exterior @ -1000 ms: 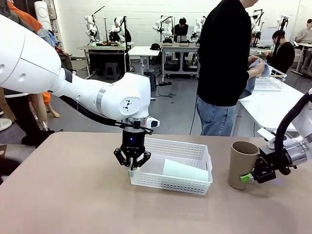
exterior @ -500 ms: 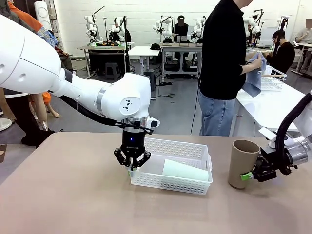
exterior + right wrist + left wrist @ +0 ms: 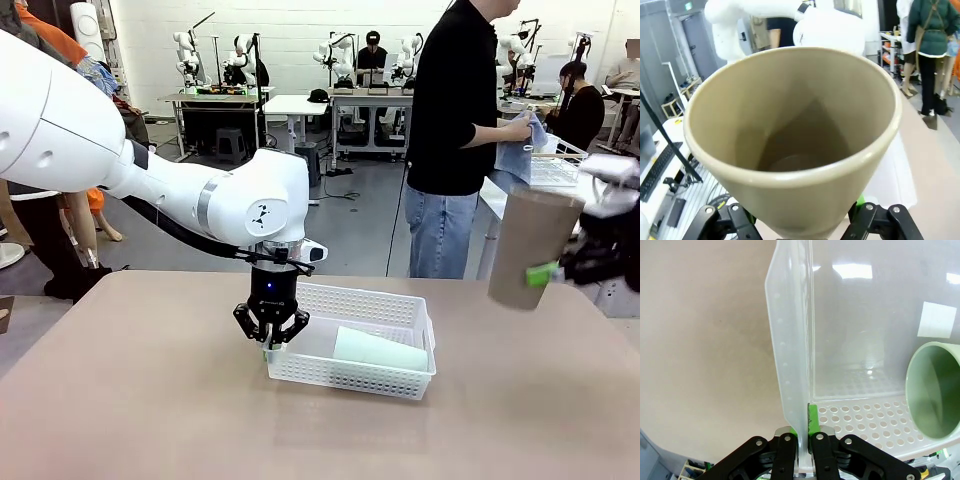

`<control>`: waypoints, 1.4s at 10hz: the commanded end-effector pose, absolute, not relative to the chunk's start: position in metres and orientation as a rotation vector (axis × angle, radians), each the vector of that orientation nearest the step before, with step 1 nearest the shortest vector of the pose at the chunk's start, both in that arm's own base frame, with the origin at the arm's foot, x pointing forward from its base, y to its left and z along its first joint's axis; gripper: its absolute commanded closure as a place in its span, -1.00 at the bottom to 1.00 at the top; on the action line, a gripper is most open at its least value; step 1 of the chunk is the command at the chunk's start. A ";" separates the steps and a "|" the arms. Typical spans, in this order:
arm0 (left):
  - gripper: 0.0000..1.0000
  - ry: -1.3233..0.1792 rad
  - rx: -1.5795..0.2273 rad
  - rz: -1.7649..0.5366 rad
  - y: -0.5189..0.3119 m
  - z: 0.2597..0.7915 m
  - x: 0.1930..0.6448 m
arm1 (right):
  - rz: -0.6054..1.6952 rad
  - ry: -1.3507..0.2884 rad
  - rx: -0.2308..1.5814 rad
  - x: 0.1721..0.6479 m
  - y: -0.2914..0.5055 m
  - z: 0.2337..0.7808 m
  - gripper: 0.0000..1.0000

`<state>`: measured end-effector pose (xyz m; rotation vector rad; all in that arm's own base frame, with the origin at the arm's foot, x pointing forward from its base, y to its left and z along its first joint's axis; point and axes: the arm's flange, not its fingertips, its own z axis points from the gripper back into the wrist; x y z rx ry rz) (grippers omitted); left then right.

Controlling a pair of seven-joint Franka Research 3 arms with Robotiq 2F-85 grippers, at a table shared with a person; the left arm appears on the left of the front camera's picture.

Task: Clean and organize the cups into the basket.
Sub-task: Pick up the Reusable plastic cup from the right side of the table and stack it inside the Organizing basket in the center of the table.

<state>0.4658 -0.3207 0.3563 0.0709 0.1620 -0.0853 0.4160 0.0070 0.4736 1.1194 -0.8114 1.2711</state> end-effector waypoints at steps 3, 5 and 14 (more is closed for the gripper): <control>1.00 0.167 0.078 -0.087 -0.317 0.354 0.466 | 1.271 -0.811 1.119 0.416 0.007 0.474 1.00; 1.00 0.167 0.078 -0.087 -0.317 0.354 0.466 | 1.271 -0.811 1.119 0.416 0.007 0.474 1.00; 1.00 0.167 0.078 -0.087 -0.317 0.354 0.466 | 1.408 0.052 0.456 0.484 0.213 0.522 -0.63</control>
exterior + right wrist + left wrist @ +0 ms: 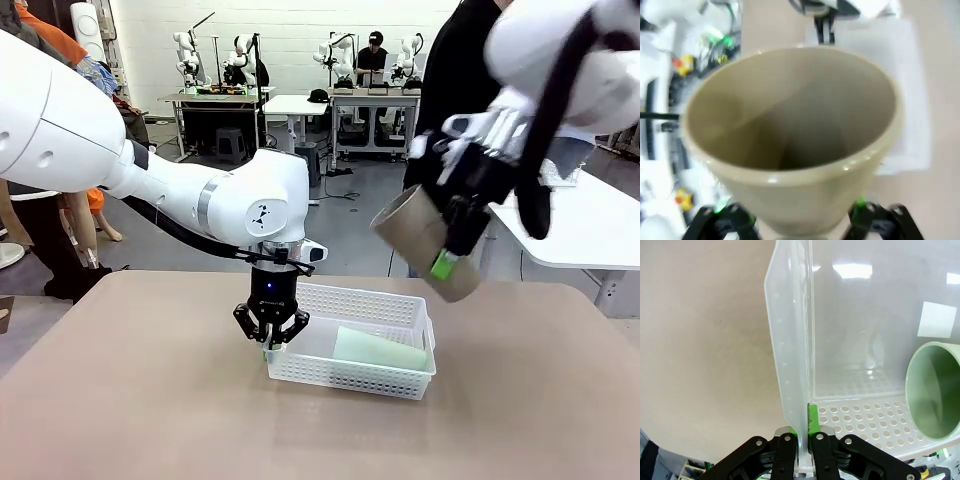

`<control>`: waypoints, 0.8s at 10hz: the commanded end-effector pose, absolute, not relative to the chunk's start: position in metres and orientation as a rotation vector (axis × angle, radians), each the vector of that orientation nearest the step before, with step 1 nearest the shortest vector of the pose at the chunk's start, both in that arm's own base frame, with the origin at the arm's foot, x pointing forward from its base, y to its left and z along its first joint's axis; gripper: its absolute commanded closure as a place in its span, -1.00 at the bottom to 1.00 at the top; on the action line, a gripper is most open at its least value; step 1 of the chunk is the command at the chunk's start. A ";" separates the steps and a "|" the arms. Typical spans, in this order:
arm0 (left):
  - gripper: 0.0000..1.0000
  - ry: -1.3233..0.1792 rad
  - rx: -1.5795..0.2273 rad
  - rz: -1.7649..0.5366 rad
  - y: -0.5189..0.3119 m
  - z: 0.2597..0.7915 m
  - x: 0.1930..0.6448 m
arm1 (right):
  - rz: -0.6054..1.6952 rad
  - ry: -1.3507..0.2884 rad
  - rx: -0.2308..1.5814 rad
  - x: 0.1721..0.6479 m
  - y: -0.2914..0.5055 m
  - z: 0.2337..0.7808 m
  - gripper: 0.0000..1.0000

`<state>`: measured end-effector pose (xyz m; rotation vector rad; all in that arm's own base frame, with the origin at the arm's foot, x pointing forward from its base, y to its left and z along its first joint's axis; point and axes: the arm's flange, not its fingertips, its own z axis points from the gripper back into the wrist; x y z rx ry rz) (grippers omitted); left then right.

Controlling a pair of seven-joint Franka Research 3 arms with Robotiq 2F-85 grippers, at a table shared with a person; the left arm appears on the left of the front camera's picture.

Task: Clean and organize the cups into the basket.
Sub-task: Pick up the Reusable plastic cup from the right side of the table and stack it inside the Organizing basket in the center of the table.

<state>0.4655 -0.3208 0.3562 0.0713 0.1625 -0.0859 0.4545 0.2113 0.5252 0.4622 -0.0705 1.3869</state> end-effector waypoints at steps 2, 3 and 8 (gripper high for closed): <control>1.00 0.167 0.078 -0.087 -0.317 0.354 0.466 | 1.435 0.115 0.380 0.499 0.248 0.488 -0.63; 1.00 0.167 0.078 -0.087 -0.317 0.354 0.466 | 1.445 0.095 0.344 0.505 0.258 0.475 -0.63; 1.00 0.167 0.078 -0.087 -0.317 0.354 0.466 | 1.475 -0.062 0.413 0.528 0.259 0.420 -0.63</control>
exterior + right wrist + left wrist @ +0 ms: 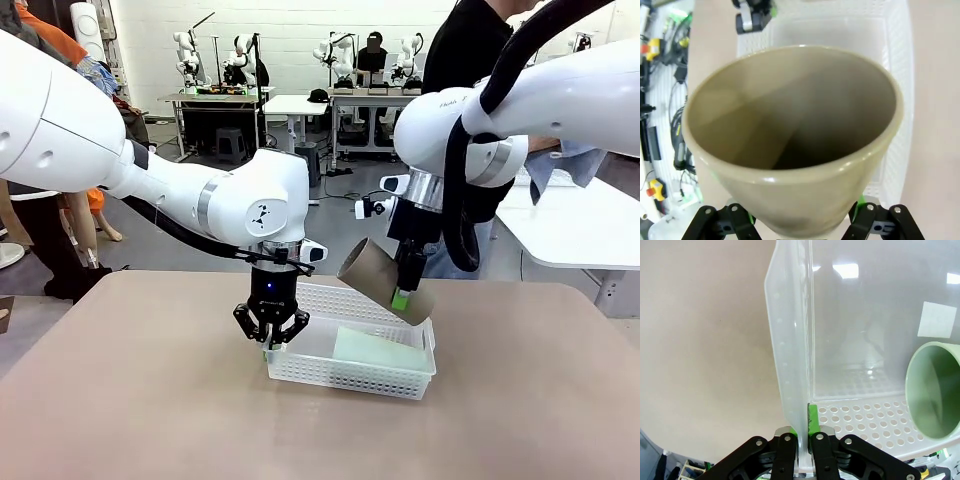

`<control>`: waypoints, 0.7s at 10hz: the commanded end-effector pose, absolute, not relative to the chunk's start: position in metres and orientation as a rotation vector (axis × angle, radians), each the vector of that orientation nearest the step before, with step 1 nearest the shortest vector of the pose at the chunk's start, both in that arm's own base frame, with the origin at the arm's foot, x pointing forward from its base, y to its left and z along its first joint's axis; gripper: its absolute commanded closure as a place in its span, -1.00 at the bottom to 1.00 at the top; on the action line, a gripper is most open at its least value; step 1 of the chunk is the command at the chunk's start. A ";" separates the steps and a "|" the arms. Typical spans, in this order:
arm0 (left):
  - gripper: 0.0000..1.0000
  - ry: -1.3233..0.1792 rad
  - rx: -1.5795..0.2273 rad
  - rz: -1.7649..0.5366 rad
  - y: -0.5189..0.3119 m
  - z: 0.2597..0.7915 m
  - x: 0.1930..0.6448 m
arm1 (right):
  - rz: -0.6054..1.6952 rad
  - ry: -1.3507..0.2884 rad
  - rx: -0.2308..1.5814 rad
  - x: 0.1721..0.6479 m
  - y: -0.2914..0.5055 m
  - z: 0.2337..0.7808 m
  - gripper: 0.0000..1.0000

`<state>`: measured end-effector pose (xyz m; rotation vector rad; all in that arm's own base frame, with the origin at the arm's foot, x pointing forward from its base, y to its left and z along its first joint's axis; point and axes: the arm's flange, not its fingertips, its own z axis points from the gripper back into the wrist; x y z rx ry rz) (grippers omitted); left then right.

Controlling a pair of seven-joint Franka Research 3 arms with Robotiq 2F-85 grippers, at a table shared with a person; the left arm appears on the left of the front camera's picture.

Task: Clean and organize the cups into the basket.
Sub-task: Pick up the Reusable plastic cup from the right side of the table and stack it inside the Organizing basket in the center of the table.

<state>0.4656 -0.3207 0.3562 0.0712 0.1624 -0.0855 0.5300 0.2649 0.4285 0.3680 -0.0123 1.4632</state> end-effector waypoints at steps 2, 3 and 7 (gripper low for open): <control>1.00 0.167 0.078 -0.087 -0.317 0.354 0.466 | 1.483 -0.113 0.472 0.530 0.258 0.405 -0.63; 1.00 0.167 0.078 -0.087 -0.317 0.354 0.466 | 1.487 -0.125 0.485 0.531 0.258 0.399 -0.63; 1.00 0.167 0.078 -0.087 -0.317 0.354 0.466 | 1.493 -0.117 0.533 0.534 0.246 0.378 -0.63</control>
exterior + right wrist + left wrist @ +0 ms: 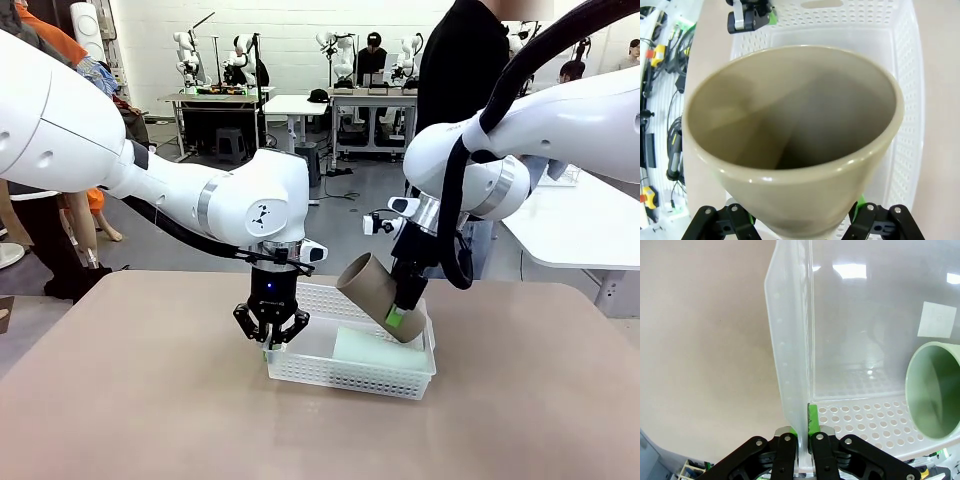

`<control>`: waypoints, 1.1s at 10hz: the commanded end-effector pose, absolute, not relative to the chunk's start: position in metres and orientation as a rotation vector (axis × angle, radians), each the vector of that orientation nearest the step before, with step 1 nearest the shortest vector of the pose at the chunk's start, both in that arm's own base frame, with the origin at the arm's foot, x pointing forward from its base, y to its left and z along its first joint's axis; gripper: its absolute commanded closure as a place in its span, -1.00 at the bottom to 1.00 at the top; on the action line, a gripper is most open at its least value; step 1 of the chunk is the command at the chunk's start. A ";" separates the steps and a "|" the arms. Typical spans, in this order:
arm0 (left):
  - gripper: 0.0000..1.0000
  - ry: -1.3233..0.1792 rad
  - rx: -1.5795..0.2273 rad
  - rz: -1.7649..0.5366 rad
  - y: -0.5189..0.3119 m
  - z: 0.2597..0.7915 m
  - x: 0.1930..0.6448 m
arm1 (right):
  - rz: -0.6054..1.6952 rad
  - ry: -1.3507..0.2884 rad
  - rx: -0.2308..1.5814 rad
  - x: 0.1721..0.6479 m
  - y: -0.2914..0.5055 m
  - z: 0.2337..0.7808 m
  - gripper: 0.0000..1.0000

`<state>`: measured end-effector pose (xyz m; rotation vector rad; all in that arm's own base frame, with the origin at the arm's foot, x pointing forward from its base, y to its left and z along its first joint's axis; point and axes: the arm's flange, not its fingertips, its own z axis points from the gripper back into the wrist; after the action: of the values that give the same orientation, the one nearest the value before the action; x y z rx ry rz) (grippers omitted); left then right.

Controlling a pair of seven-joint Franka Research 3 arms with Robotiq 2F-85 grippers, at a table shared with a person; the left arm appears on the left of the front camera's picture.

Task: Clean and organize the cups into the basket.
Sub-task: Pick up the Reusable plastic cup from the right side of the table and stack it inside the Organizing basket in the center of the table.

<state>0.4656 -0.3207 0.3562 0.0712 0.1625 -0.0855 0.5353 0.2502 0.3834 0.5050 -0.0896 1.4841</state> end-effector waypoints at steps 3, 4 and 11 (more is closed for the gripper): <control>1.00 0.167 0.078 -0.087 -0.317 0.354 0.466 | 1.555 -0.077 0.565 0.531 0.244 0.365 -0.63; 1.00 0.167 0.078 -0.087 -0.317 0.354 0.466 | 1.561 -0.065 0.566 0.532 0.244 0.361 -0.63; 1.00 0.167 0.078 -0.087 -0.317 0.354 0.466 | 1.545 -0.030 0.549 0.540 0.246 0.346 -0.63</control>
<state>0.4656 -0.3207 0.3562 0.0712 0.1625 -0.0856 0.5395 0.2453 0.3514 0.5446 -0.0614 1.5422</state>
